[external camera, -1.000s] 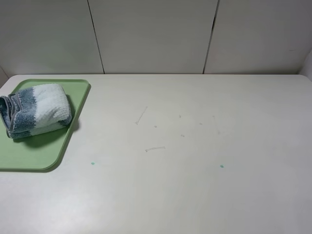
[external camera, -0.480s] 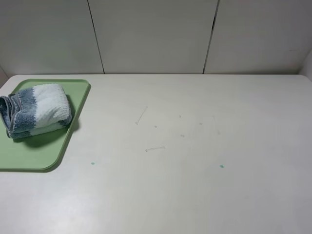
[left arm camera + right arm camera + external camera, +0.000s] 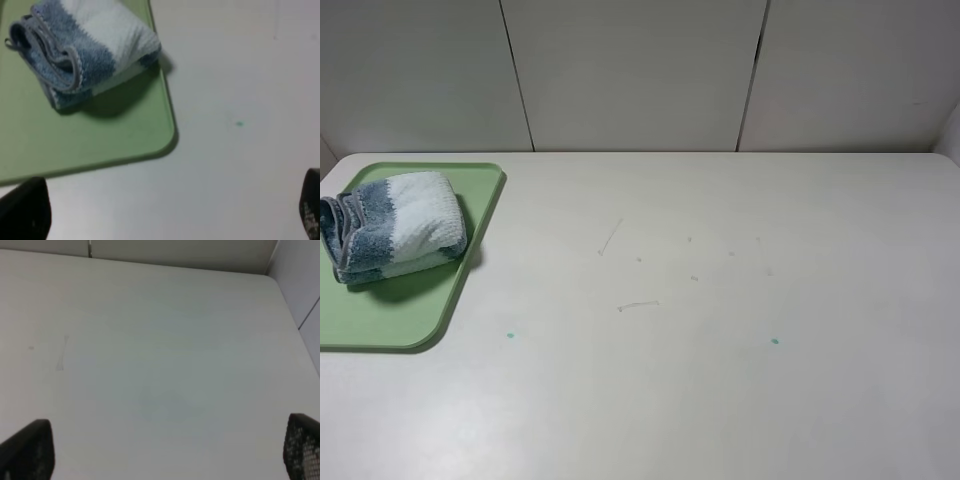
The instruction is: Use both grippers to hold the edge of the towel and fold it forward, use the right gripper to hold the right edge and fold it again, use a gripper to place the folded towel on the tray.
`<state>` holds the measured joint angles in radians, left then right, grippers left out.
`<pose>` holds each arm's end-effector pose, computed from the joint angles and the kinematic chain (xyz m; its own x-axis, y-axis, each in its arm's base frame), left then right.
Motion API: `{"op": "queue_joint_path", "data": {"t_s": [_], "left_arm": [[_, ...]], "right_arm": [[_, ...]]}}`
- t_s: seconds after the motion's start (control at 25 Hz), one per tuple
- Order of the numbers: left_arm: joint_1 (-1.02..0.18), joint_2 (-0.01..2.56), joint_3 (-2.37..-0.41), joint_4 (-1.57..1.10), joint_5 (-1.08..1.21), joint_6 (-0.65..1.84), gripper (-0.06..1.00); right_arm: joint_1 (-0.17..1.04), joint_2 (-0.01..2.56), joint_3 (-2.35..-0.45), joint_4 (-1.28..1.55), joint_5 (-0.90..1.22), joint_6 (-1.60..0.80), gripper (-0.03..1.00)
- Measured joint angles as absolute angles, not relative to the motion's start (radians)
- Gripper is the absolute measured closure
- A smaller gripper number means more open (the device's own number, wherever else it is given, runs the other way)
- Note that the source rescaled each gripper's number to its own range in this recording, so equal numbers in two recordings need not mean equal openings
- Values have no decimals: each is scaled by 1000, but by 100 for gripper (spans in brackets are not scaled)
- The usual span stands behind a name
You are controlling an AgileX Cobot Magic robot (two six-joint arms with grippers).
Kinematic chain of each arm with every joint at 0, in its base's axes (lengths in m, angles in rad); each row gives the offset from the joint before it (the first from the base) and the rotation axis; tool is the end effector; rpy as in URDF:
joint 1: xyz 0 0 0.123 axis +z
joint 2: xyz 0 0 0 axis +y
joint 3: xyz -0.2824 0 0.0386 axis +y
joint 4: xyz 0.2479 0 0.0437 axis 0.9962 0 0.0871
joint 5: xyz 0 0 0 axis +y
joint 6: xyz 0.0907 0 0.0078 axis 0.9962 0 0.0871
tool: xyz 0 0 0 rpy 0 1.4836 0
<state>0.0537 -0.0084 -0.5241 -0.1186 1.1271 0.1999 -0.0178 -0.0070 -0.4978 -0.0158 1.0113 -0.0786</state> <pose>-0.0116 -0.0104 0.2789 -0.4715 0.1223 -0.8733 0.1112 0.9907 0.0787 -0.0037 -0.0012 0.2806 -0.4081 -0.0796 -0.9095 -0.0054 0.9964 -0.0848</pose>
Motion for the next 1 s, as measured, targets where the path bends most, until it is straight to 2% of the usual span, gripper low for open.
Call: {"op": "queue_joint_path", "data": {"t_s": [1.0], "left_arm": [[45,-8,-500,-89,1065,205,-5]], "right_arm": [[-18,-7,-498,-16,1010,-79,-3]]}}
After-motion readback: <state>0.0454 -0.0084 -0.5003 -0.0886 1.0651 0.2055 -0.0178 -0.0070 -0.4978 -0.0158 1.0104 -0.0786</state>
